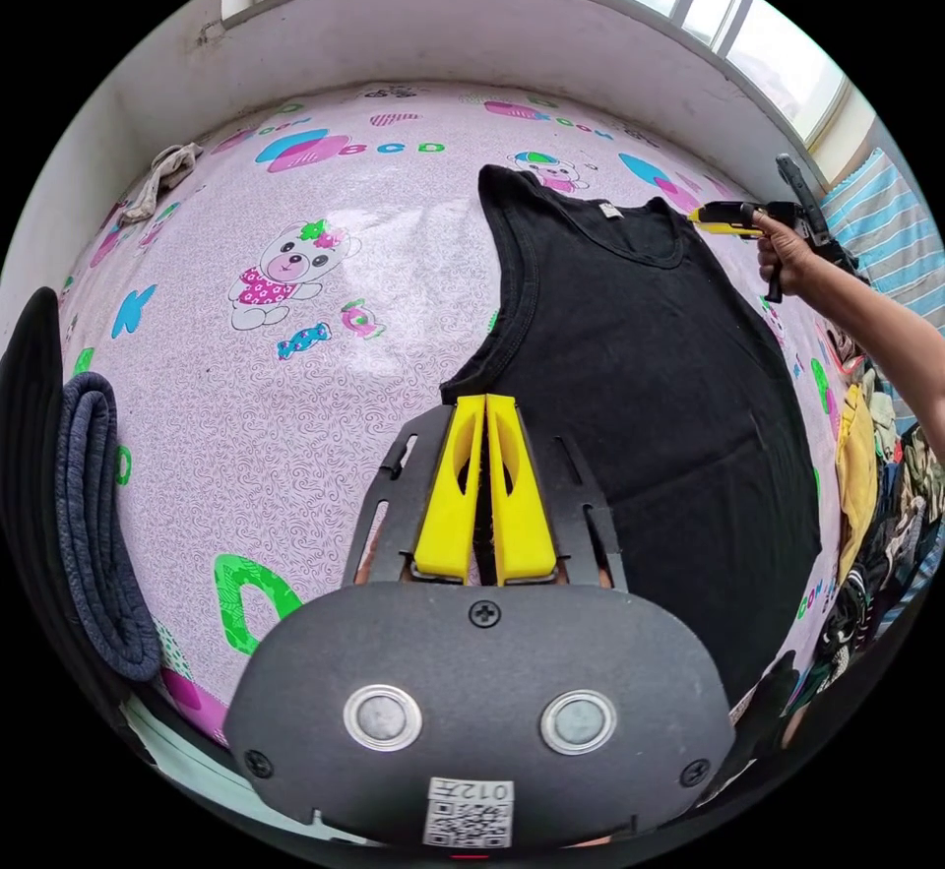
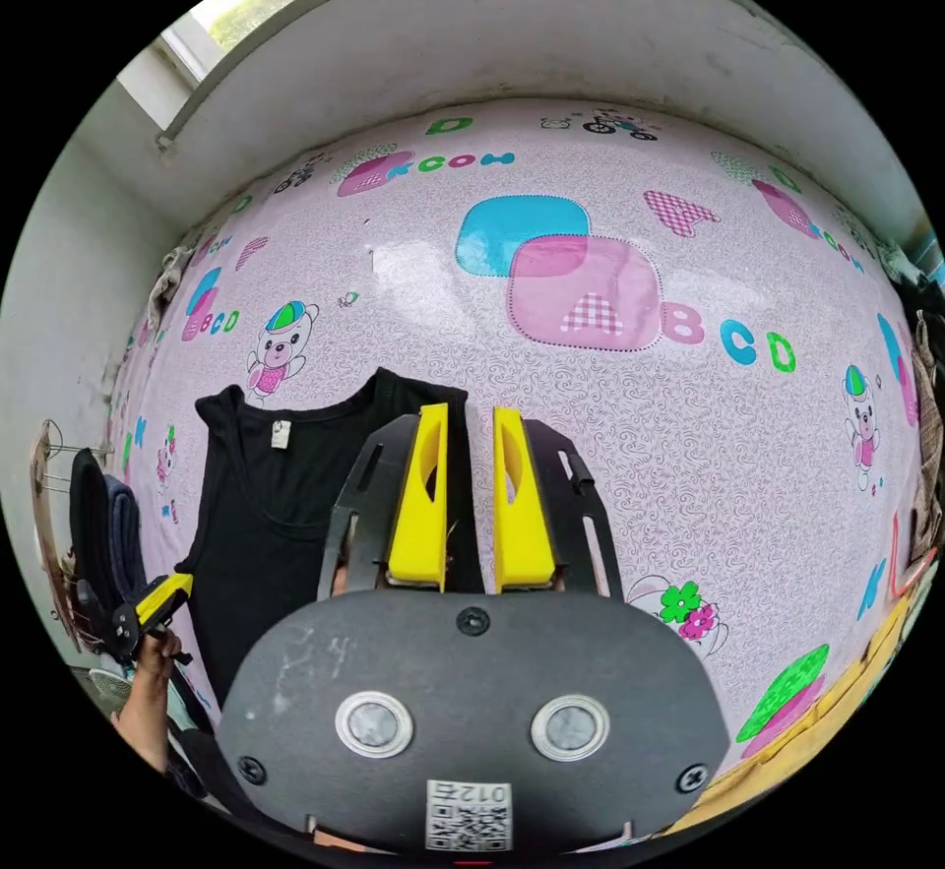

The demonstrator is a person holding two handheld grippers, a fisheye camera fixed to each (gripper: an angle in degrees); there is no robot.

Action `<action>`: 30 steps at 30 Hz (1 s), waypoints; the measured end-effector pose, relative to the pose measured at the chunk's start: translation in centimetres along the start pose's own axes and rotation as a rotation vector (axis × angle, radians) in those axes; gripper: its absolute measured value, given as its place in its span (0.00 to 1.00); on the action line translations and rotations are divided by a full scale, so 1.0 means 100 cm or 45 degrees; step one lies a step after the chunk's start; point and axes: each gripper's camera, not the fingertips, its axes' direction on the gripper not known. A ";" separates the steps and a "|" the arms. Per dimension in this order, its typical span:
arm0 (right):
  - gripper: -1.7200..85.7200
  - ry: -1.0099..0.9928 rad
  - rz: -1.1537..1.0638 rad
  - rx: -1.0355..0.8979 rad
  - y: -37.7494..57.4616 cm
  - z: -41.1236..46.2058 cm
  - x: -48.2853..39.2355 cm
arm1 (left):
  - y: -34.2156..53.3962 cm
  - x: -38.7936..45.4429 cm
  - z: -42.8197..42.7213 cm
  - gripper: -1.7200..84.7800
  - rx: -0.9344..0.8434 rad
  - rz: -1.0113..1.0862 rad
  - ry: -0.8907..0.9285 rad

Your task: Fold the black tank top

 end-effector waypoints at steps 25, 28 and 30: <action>0.01 0.091 -0.250 0.098 0.039 -0.003 -0.094 | 0.029 -0.026 0.005 0.03 0.050 0.006 0.017; 0.01 0.070 -0.252 0.083 0.050 0.016 -0.107 | 0.032 -0.027 0.006 0.03 0.050 -0.010 0.013; 0.01 0.044 -0.220 0.009 0.048 0.036 -0.111 | 0.034 -0.029 0.007 0.03 0.046 -0.018 0.017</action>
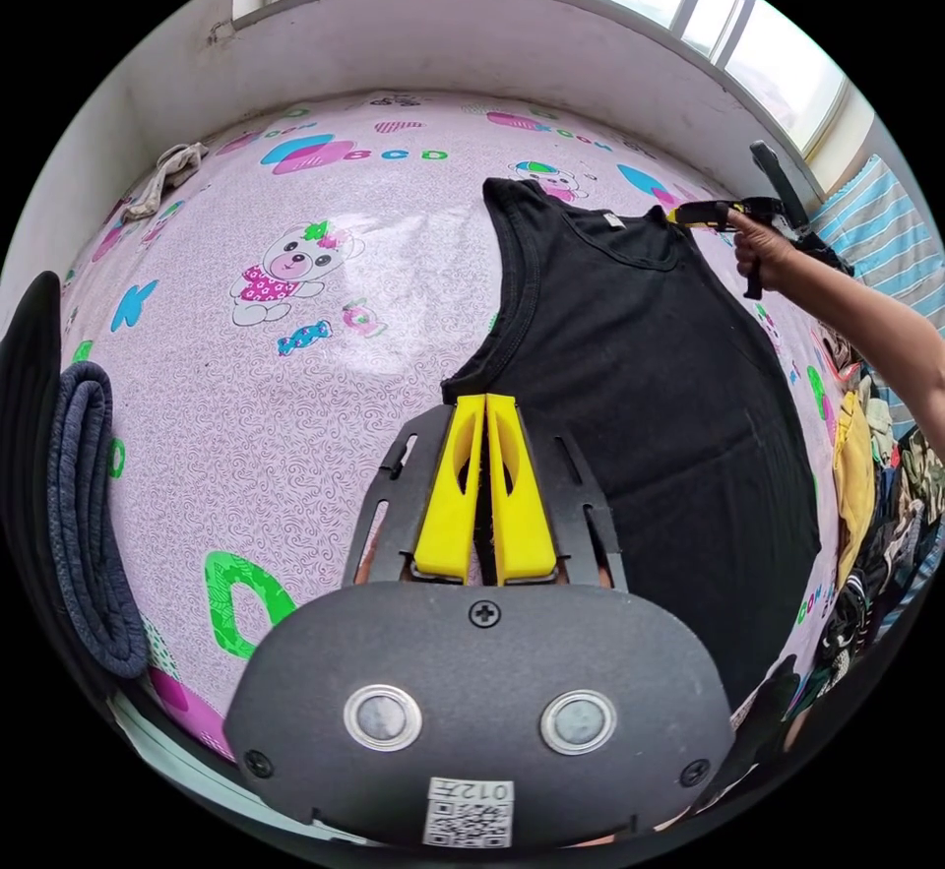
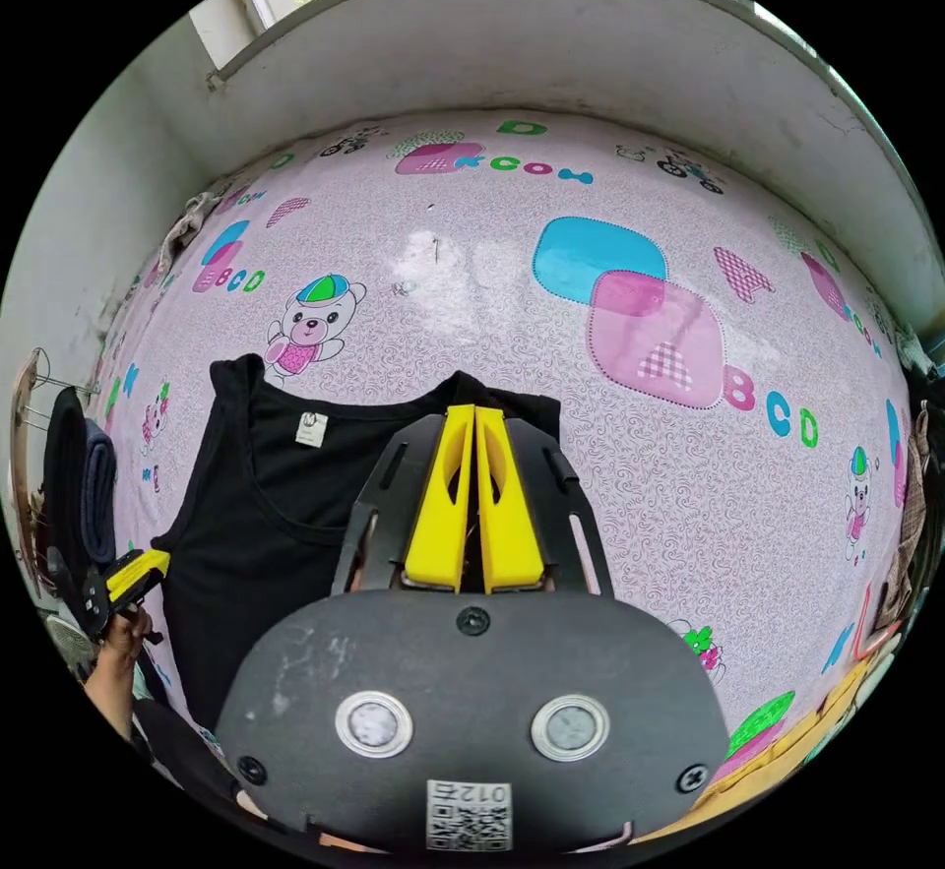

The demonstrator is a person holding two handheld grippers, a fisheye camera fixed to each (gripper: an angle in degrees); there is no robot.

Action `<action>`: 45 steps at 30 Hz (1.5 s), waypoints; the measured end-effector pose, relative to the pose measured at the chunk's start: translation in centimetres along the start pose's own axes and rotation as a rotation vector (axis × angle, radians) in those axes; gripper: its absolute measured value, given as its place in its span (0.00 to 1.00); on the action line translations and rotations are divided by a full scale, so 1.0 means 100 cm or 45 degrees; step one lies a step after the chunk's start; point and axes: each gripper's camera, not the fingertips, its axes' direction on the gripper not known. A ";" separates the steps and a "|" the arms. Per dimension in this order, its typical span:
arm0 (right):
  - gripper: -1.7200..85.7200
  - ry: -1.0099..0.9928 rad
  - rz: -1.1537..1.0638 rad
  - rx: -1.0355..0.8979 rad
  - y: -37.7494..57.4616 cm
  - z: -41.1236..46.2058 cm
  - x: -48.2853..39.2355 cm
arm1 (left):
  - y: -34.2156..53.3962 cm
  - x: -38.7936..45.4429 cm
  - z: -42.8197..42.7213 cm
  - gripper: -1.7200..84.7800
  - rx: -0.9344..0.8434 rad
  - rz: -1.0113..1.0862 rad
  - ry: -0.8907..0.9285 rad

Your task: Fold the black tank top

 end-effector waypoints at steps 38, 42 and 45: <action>0.01 -0.178 -0.397 -0.058 0.296 -0.101 -0.244 | 0.018 0.002 0.015 0.02 0.067 0.008 0.074; 0.01 -0.159 -0.374 -0.184 0.400 -0.154 -0.162 | 0.010 0.005 0.018 0.02 0.040 0.008 0.099; 0.01 -0.203 -0.334 -0.326 0.511 -0.200 -0.092 | 0.002 0.005 0.019 0.03 -0.013 0.006 0.155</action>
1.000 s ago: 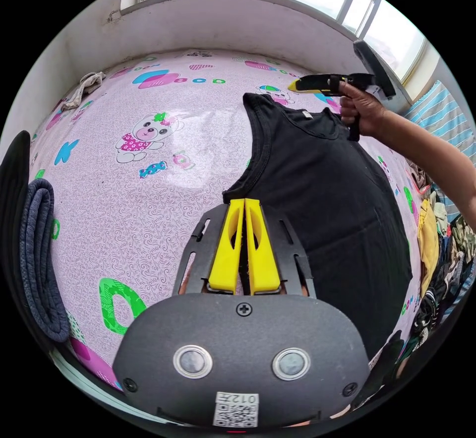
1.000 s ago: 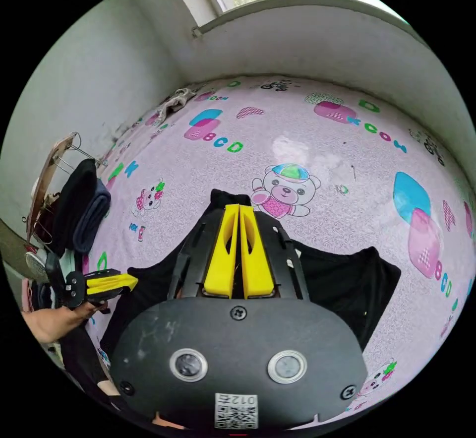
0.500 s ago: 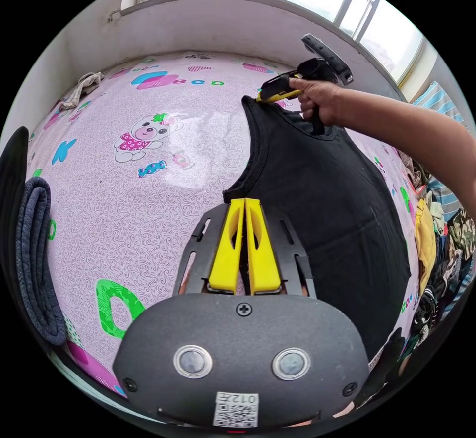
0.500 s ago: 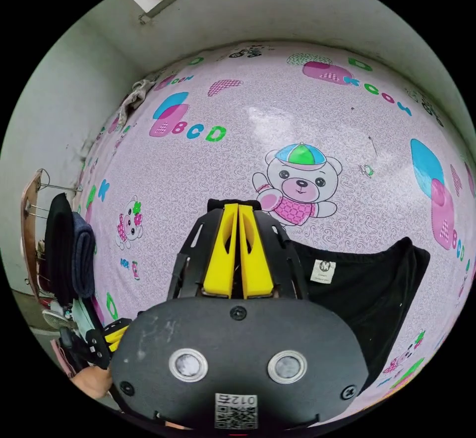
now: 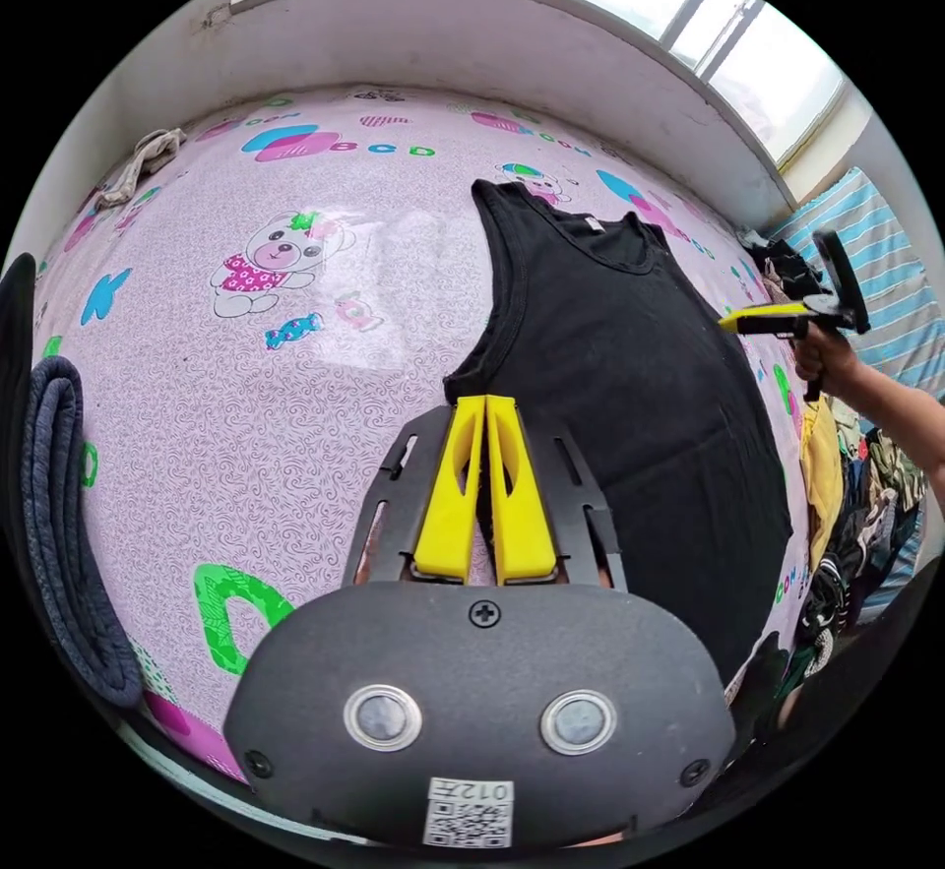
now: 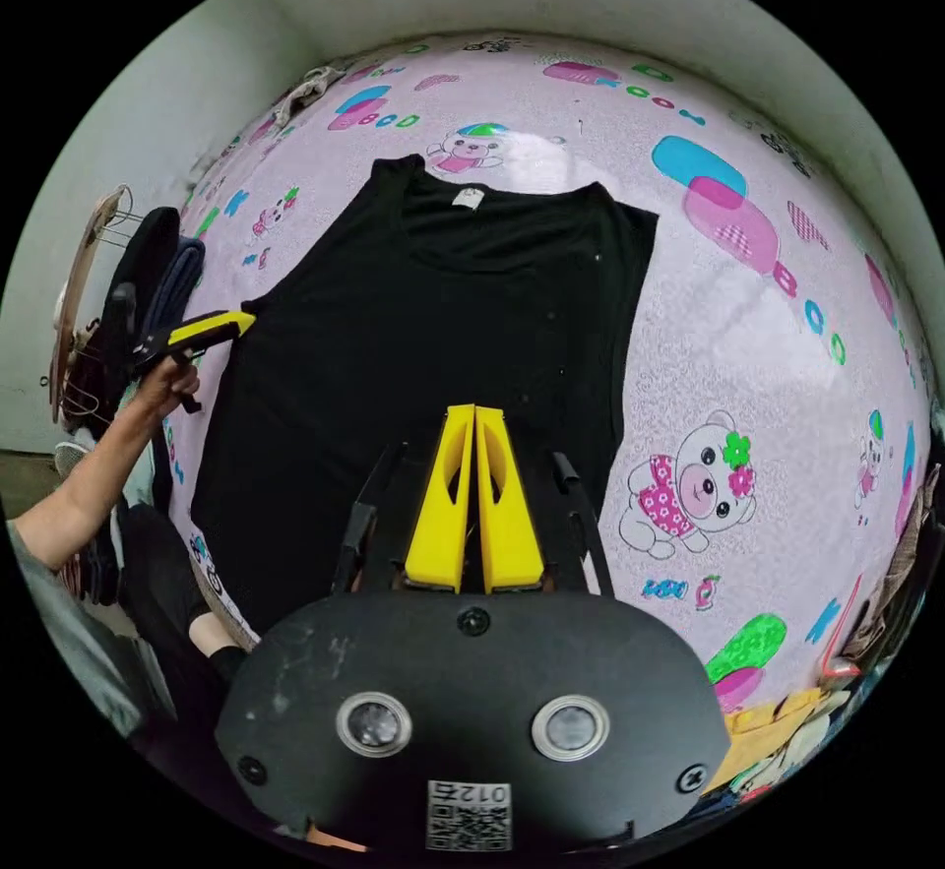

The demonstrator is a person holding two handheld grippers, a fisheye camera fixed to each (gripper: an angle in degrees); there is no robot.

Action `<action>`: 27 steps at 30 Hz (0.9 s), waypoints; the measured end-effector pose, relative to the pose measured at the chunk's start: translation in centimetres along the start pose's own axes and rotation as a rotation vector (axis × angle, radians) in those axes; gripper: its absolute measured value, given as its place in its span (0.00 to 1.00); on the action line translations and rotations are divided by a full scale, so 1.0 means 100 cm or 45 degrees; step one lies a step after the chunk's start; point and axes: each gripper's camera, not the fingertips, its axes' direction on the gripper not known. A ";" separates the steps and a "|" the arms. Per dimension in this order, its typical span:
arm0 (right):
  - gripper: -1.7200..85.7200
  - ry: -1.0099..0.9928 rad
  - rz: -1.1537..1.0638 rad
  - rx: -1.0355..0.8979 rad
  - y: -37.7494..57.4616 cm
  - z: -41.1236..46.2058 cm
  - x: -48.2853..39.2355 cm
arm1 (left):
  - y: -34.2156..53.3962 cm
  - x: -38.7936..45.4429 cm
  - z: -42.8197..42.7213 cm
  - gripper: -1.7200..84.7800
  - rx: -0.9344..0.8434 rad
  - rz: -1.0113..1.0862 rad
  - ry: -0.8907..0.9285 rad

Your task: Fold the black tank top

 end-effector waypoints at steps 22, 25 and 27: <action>0.01 0.107 0.349 -0.182 0.559 -0.079 -0.040 | 0.117 0.099 -0.030 0.06 -0.528 0.251 0.056; 0.01 -0.023 0.254 -0.021 0.579 -0.113 -0.075 | 0.113 0.114 -0.052 0.04 -0.431 0.284 0.013; 0.01 -0.125 0.222 -0.011 0.590 -0.110 -0.095 | 0.111 0.132 -0.057 0.04 -0.441 0.344 0.031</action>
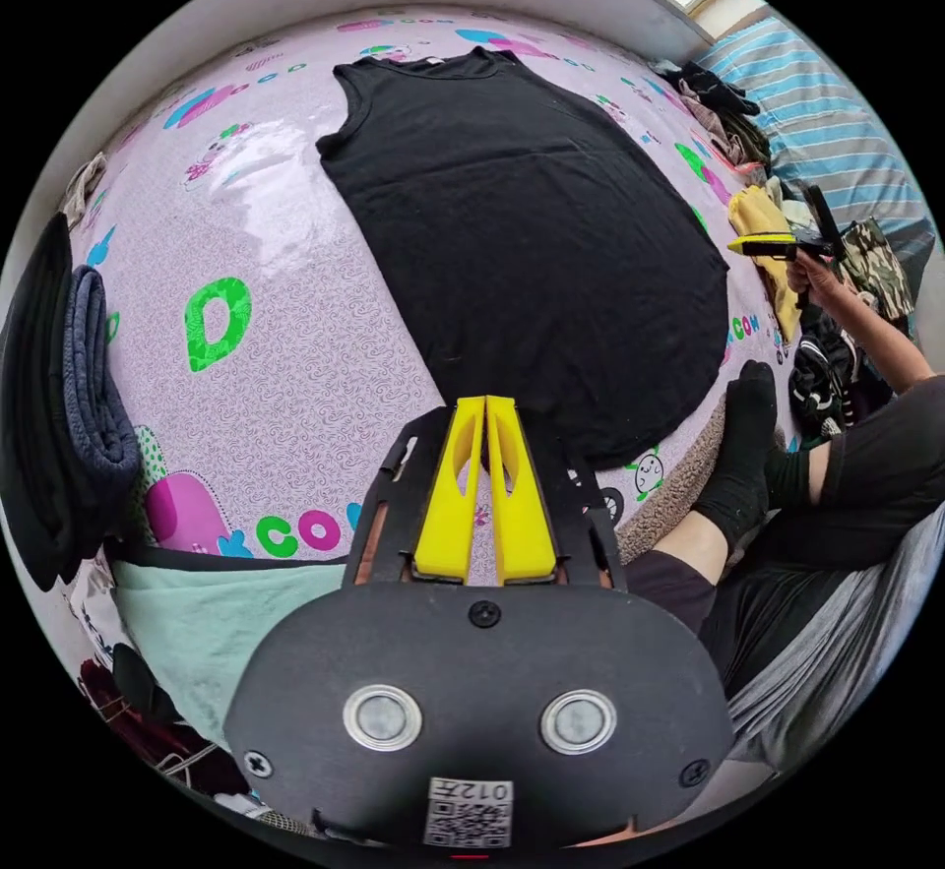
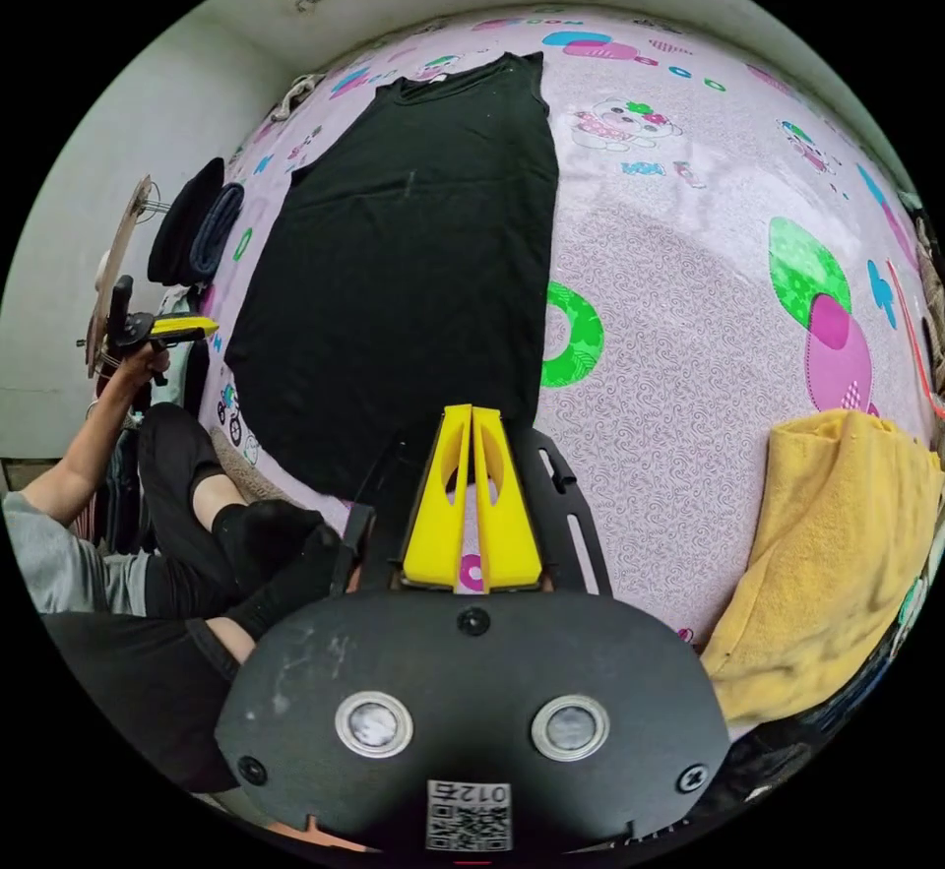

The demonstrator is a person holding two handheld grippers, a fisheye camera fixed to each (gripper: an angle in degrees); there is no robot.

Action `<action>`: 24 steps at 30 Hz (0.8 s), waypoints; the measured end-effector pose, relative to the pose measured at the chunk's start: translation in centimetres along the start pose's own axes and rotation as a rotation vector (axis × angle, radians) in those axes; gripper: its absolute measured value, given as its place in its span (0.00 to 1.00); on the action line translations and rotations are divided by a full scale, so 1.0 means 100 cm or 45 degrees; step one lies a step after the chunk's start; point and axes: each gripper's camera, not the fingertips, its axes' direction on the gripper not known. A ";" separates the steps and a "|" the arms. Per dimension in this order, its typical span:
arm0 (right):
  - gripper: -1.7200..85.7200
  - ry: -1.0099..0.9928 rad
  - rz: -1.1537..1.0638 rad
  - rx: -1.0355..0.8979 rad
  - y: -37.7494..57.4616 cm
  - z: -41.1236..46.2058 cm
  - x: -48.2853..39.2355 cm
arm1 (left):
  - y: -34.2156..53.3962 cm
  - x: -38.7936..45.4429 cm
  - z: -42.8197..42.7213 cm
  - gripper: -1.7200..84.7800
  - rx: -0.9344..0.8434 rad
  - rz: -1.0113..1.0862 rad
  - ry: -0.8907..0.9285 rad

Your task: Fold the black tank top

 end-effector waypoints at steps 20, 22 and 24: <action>0.01 0.058 -0.309 -0.383 0.086 0.065 -0.098 | -0.049 0.077 0.049 0.03 -0.279 0.233 -0.125; 0.01 0.051 -0.296 -0.417 0.086 0.066 -0.098 | -0.052 0.078 0.050 0.03 -0.277 0.240 -0.119; 0.01 0.076 -0.289 -0.447 0.083 0.066 -0.101 | -0.059 0.078 0.049 0.03 -0.326 0.244 -0.115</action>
